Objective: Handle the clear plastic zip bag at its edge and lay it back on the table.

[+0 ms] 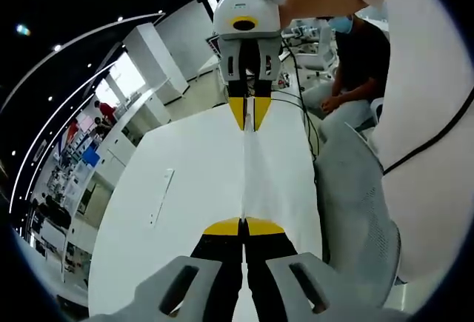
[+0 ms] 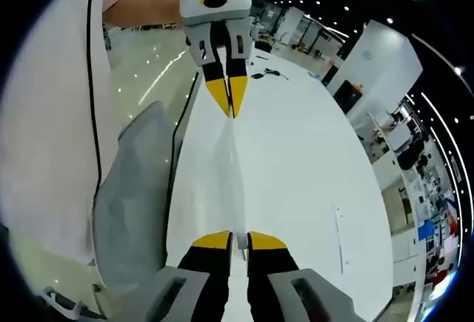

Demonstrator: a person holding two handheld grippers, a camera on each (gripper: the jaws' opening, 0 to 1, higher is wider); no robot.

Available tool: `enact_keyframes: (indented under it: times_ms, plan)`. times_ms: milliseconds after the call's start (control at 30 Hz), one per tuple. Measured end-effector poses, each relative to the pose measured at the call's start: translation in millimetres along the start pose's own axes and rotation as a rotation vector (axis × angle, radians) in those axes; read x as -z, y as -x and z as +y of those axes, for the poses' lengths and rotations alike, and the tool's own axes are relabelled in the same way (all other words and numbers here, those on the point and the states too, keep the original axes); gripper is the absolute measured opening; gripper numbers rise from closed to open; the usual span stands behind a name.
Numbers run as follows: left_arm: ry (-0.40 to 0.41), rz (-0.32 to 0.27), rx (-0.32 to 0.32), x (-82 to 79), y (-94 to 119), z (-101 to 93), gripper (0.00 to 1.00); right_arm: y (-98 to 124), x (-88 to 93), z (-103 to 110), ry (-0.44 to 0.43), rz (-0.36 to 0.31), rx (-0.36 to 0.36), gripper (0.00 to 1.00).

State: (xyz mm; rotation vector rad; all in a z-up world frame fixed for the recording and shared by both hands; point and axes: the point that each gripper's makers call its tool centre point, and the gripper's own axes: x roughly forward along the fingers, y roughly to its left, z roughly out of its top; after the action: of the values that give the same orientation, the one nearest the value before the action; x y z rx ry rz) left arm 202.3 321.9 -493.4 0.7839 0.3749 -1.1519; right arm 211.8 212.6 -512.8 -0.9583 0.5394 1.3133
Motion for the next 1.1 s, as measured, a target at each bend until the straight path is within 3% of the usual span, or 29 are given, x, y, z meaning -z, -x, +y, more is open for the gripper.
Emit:
enact_keyframes:
  times_ms: [133, 533, 867, 1100]
  plan:
    - [-0.009, 0.001, 0.0, -0.1, 0, 0.2, 0.0, 1, -4.3, 1, -0.003, -0.009, -0.003, 0.07]
    - [-0.022, -0.003, -0.005, -1.1, 0, -0.1, 0.0, 6, -36.7, -1, -0.063, -0.115, -0.033, 0.07]
    - [-0.025, -0.005, -0.007, -1.4, 1, -1.7, 0.0, 4, -50.9, -3, -0.062, -0.147, -0.034, 0.06]
    - [-0.031, -0.011, -0.007, -3.0, 2, -2.6, 0.0, -2, -48.6, -5, -0.046, -0.127, -0.026, 0.05]
